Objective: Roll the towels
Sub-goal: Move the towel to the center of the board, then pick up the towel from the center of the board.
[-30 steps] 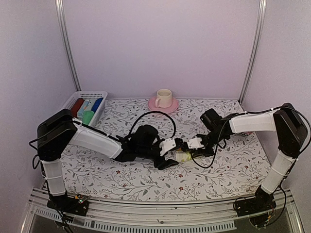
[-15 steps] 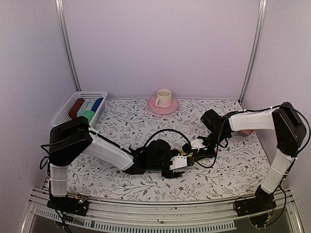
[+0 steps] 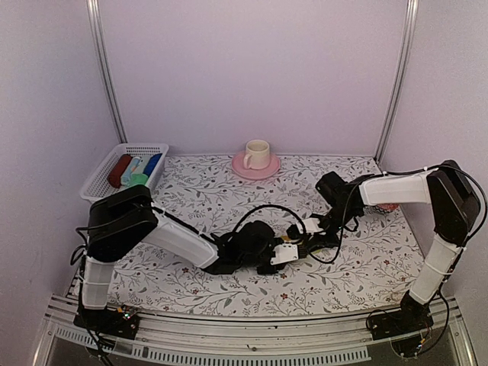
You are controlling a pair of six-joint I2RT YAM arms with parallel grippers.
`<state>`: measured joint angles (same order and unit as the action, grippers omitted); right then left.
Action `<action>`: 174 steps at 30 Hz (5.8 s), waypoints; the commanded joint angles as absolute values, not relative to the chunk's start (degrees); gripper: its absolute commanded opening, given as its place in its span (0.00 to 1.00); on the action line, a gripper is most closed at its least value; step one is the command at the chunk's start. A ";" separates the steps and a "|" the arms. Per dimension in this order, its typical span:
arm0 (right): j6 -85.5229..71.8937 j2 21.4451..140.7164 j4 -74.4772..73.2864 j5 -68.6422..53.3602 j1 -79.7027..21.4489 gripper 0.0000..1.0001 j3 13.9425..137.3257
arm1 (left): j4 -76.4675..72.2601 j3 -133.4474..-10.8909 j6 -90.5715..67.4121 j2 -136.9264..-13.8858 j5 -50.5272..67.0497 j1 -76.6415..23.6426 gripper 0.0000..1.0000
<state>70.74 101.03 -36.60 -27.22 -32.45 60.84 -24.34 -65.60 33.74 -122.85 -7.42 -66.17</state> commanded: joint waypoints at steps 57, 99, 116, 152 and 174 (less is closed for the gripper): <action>18.39 104.31 -29.31 -49.67 -2.40 0.80 61.62 | 28.92 -119.44 -43.87 -155.10 -8.24 -65.32 0.08; 16.19 118.17 -30.65 -43.43 -11.69 0.24 68.82 | 16.85 -104.21 -44.52 -143.08 1.90 -59.97 0.46; 16.17 117.51 -30.26 -42.51 -11.69 0.22 68.82 | 2.04 -90.04 -43.03 -129.81 2.45 -58.29 0.58; 14.34 114.79 -31.69 -41.79 -13.62 0.22 74.12 | -0.15 -95.17 -47.50 -139.87 21.80 -53.59 0.93; 12.66 116.63 -32.23 -39.59 -15.34 0.24 75.35 | 16.35 -111.25 -45.97 -150.84 19.91 -57.14 0.91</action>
<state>13.37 116.27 -31.83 -41.21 -14.04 74.02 2.94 -110.45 -46.78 -144.38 21.61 -55.02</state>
